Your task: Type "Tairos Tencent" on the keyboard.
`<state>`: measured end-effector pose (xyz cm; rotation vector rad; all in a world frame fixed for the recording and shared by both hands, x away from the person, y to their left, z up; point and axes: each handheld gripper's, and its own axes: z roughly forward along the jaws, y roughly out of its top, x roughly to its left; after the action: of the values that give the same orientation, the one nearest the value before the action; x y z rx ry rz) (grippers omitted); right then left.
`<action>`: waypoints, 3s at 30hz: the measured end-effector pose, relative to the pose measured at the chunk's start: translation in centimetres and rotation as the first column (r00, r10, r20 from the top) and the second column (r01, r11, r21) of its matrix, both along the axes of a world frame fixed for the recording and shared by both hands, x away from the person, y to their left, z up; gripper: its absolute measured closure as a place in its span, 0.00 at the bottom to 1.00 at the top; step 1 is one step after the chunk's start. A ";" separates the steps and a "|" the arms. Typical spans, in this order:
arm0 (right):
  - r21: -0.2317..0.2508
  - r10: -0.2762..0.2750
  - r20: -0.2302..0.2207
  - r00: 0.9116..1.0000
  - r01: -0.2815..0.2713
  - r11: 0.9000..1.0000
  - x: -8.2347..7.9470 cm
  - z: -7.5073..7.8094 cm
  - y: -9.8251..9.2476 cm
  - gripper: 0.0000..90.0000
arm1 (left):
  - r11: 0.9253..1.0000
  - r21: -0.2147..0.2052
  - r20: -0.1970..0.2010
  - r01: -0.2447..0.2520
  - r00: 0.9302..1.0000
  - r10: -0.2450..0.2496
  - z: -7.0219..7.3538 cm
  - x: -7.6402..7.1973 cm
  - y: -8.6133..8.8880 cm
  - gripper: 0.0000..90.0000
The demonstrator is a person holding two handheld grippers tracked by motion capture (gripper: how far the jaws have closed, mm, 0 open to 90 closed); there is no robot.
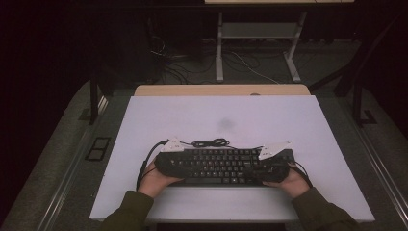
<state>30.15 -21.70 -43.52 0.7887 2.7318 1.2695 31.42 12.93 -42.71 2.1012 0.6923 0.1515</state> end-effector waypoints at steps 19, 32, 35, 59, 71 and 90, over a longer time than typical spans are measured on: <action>0.136 -0.061 0.013 0.998 0.059 0.989 0.6 0.8 -0.1 0.57 | 1.000 -0.012 0.016 -0.018 1.000 0.018 0.2 -0.9 1.2 0.29; 0.171 -0.097 0.026 0.995 0.091 0.981 1.2 1.0 1.9 0.28 | 1.000 -0.004 0.022 -0.023 1.000 0.023 0.1 -1.1 1.6 0.29; 0.187 -0.102 0.034 0.994 0.094 0.978 1.5 1.1 2.3 0.25 | 1.000 -0.002 0.024 -0.028 0.999 0.028 0.2 -1.1 1.7 0.29; 0.266 -0.140 0.065 0.988 0.118 0.957 3.4 1.5 5.4 0.21 | 0.998 0.001 0.040 -0.057 0.998 0.057 0.5 -1.0 2.2 0.34; 0.263 -0.137 0.061 0.989 0.117 0.958 3.4 1.2 5.4 0.20 | 0.996 0.007 0.058 -0.088 0.994 0.088 0.7 -0.7 2.8 0.58; 0.260 -0.140 0.063 0.988 0.119 0.958 3.4 1.0 5.5 0.20 | 0.997 0.018 0.034 -0.080 0.996 0.079 0.3 0.5 3.0 0.99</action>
<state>33.60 -16.17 -42.50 0.8968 2.4389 1.6072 31.91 15.92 -42.41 2.0857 0.7577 0.2372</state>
